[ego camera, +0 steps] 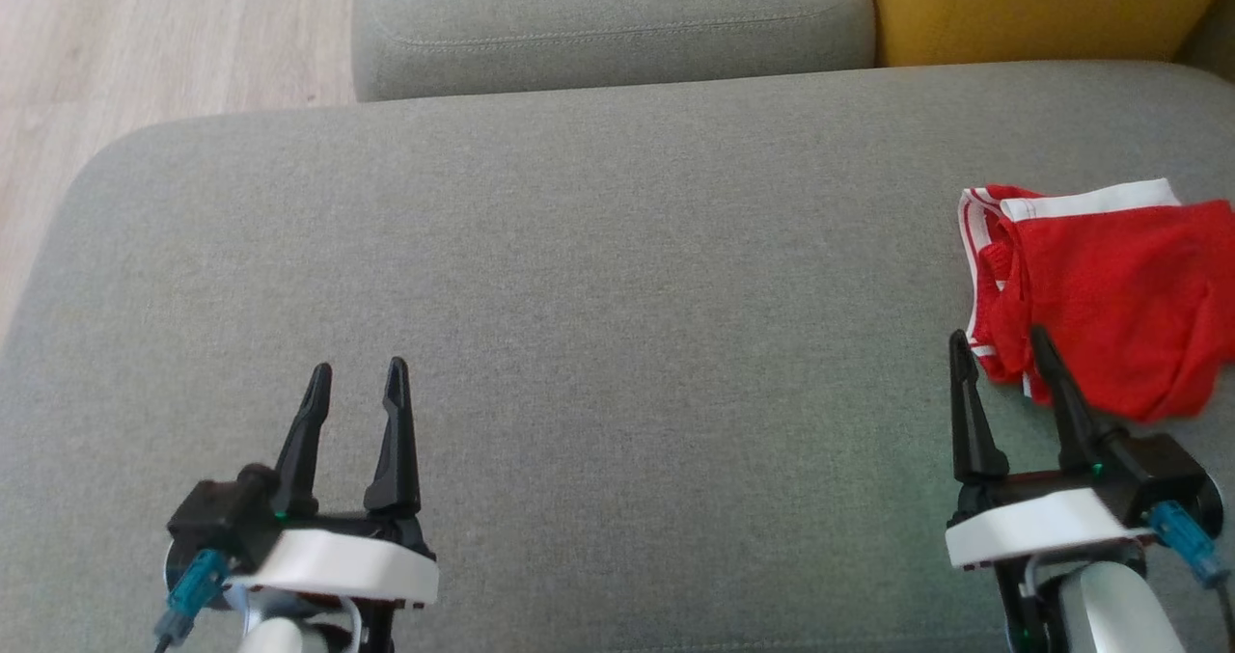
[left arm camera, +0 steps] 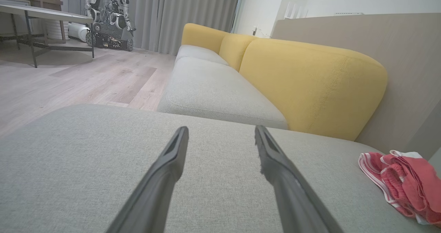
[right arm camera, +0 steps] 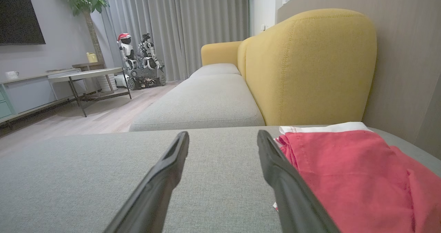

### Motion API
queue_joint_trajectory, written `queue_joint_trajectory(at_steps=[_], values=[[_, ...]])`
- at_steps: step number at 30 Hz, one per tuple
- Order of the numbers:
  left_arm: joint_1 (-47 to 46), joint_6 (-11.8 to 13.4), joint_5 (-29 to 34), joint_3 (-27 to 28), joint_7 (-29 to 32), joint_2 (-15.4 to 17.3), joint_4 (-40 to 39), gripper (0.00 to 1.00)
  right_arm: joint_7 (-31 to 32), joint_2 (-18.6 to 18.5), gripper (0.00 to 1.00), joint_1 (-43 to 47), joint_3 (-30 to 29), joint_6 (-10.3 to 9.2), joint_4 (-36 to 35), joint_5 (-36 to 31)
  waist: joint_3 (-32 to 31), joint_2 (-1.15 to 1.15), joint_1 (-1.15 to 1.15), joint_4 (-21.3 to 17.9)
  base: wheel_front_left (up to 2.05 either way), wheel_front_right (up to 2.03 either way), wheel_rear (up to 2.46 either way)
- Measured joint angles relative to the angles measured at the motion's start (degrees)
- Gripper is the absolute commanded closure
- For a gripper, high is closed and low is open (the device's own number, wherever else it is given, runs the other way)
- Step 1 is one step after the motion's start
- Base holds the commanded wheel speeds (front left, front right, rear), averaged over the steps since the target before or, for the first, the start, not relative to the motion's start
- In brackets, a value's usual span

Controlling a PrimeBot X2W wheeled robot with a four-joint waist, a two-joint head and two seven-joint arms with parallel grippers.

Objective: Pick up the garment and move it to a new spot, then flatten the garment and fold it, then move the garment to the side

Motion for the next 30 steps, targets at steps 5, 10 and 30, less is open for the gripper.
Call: queue_joint_trajectory(at_steps=[5, 10, 30], values=[[0.0, -0.3, -0.6, 0.4, 0.0, 0.0, -0.3, 0.00, 0.0, 0.0, 0.00, 0.0, 0.0, 0.00, -0.4, 0.0, -0.1, 0.00, 0.00, -0.2, 0.00, 0.00, 0.00], [0.1, -0.5, -0.6, 1.7, 0.0, 0.0, -0.6, 0.00, 0.0, 0.0, 0.00, 0.0, 0.0, 0.00, -0.7, 0.0, -0.1, 0.00, 0.00, -0.2, 0.00, 0.00, 0.00], [1.7, -0.5, -2.0, 1.7, 0.1, -0.1, 2.5, 1.00, 0.2, 0.1, 1.00, 1.7, 0.7, 0.00, 3.3, 0.4, 0.4, 0.00, 0.00, -0.5, 0.00, 0.00, 0.00]])
